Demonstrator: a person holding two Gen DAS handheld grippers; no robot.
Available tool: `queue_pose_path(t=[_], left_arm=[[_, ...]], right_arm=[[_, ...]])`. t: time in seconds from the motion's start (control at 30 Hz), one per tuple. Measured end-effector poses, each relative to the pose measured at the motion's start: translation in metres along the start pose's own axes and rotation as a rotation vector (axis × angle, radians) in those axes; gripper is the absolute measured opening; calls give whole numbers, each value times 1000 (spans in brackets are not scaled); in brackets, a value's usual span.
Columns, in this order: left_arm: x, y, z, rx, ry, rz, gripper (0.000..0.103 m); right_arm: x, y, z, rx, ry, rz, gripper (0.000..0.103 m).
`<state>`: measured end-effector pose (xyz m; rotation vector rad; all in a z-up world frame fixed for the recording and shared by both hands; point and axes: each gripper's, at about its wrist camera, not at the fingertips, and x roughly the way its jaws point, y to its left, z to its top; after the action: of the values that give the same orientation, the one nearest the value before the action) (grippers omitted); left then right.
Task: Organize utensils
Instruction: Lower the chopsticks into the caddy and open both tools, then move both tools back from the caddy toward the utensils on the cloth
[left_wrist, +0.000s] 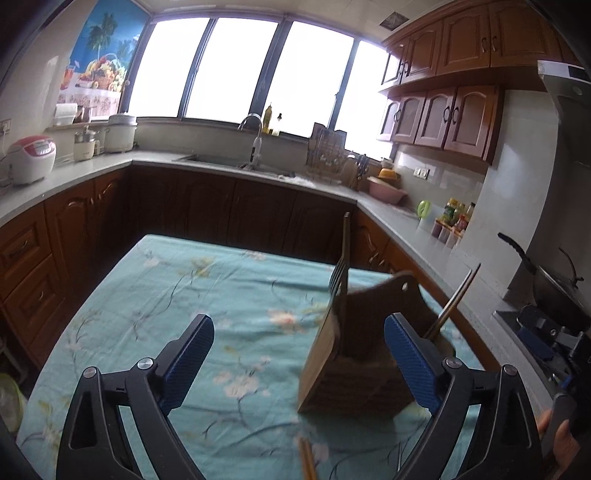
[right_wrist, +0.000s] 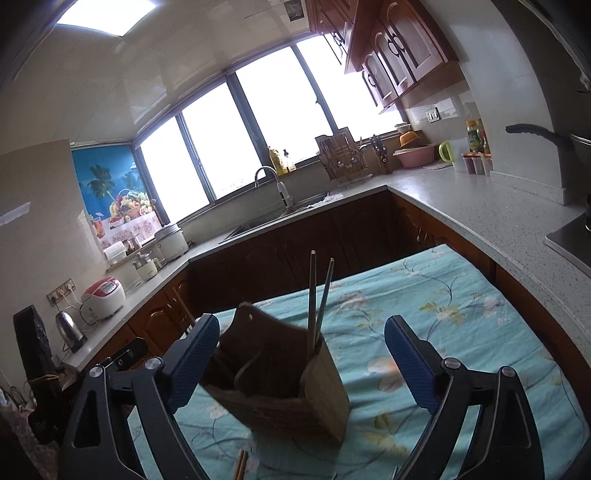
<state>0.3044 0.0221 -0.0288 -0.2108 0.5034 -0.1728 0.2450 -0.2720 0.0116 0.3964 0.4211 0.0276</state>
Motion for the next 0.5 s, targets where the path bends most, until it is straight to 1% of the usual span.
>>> queue_pose_path(t=[0.2, 0.33, 0.5], left_arm=[[-30, 10, -15, -13, 72, 40, 94], [-50, 18, -24, -38, 120, 41, 94], [-72, 25, -35, -45, 157, 57, 94]], right_arm=[[-23, -3, -20, 6, 48, -3, 93], [-39, -3, -36, -7, 75, -12, 92], [-59, -9, -55, -7, 101, -44, 92]])
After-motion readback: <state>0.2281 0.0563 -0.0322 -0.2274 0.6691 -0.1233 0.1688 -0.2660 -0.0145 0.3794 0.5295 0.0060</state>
